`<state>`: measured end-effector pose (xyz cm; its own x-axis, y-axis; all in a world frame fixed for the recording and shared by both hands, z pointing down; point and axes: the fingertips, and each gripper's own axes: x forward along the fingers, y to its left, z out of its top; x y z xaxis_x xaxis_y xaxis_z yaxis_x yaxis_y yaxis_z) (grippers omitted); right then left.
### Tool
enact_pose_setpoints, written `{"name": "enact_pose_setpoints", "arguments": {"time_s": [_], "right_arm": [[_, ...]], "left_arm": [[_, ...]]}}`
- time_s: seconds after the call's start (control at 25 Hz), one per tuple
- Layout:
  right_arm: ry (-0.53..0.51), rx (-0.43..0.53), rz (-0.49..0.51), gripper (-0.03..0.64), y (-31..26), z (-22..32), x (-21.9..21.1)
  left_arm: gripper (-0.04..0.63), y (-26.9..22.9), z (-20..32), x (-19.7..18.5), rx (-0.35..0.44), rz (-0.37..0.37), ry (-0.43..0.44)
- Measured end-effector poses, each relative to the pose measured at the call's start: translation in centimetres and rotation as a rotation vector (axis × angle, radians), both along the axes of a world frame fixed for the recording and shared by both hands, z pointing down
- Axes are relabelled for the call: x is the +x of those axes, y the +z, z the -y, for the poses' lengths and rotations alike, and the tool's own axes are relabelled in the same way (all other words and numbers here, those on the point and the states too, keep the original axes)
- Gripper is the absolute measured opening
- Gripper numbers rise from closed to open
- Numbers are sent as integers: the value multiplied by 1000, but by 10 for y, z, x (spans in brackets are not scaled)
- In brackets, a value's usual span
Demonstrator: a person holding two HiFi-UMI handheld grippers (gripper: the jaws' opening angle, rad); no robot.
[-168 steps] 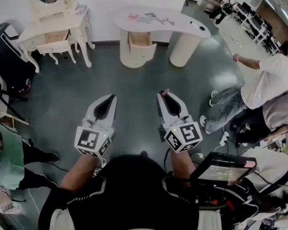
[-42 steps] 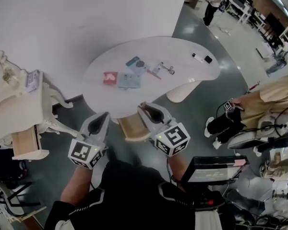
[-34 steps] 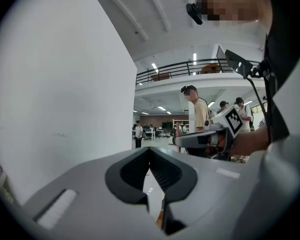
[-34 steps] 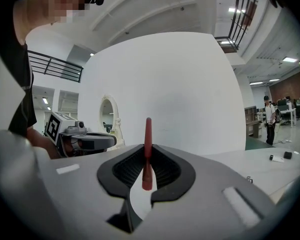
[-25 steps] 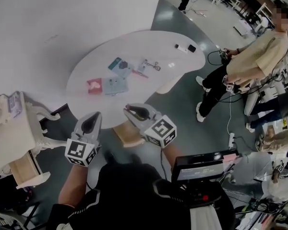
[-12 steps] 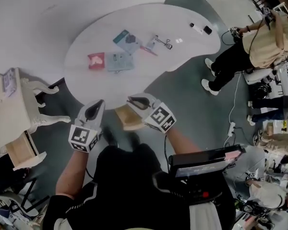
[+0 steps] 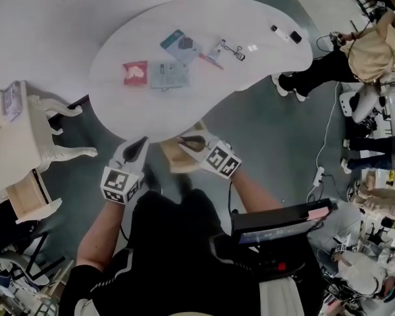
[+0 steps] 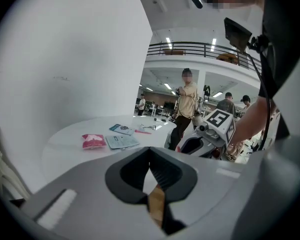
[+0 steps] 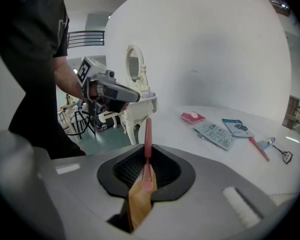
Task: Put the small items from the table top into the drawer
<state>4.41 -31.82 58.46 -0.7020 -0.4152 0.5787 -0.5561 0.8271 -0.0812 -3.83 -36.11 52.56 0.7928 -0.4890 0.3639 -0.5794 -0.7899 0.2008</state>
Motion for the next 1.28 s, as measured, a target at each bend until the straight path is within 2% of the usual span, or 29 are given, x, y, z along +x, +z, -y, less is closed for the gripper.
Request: {"name": "enact_pose_setpoints", "arguments": {"time_s": [0.28, 0.56, 1.08, 1.28], "right_arm": [[-85, -12, -90, 48, 39, -13, 4], [-163, -72, -189, 48, 75, -27, 10], [-391, -112, -392, 48, 132, -37, 7], [-450, -114, -446, 48, 150, -35, 5]], "left_arm": [[0, 20, -13, 2, -27, 7, -3], [0, 45, -32, -5, -60, 34, -26], [0, 105, -58, -15, -125, 96, -37], [0, 120, -58, -16, -125, 113, -26]]}}
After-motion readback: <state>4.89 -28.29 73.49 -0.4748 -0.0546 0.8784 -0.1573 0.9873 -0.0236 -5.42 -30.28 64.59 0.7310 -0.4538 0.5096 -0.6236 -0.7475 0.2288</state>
